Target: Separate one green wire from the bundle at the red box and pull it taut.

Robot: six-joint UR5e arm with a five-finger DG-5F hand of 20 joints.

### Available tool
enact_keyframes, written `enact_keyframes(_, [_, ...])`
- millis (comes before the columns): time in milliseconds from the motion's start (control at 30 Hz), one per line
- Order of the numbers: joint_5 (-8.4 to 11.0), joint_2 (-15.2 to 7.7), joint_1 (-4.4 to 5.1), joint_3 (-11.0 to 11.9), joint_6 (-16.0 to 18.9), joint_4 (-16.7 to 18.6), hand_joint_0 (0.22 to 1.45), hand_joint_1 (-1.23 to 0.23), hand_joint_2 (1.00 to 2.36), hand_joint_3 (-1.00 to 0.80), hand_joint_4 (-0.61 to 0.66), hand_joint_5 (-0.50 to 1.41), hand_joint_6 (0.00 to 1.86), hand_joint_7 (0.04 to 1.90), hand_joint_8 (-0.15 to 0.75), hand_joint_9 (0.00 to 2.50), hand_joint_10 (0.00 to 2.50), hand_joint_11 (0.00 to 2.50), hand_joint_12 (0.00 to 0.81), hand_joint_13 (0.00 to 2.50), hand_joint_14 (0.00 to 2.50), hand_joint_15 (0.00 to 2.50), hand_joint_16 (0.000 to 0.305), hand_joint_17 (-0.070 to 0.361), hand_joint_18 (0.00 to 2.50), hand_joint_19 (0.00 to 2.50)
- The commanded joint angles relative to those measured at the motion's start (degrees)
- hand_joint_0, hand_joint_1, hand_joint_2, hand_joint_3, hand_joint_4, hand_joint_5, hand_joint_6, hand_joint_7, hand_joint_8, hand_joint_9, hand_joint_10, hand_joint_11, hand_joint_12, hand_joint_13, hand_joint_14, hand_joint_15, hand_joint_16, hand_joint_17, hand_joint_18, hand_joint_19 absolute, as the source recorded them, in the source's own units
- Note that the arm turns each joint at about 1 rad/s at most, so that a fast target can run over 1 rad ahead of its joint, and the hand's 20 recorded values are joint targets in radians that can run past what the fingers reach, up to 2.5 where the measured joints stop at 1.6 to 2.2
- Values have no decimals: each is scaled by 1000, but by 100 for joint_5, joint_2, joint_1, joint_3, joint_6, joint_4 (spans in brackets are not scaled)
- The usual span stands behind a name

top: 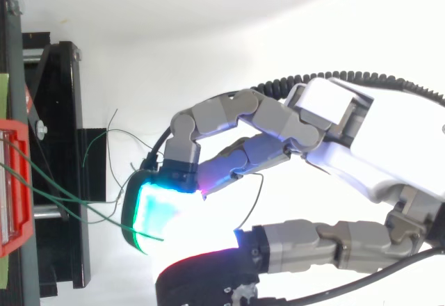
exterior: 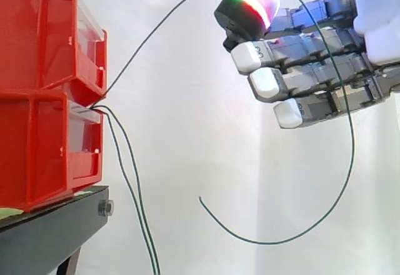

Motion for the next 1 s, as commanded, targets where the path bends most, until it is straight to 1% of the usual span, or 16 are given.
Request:
enact_keyframes(0, [0,-4,1,0,0,1,561,-766,1010,-151,-14,-73,866,1049,233,933,10,316,350,834,20,570,49,109,625,556])
enact_keyframes(967, [0,-4,1,0,0,1,562,-769,1009,-146,-9,-71,865,1048,243,972,11,344,347,847,18,577,49,110,645,540])
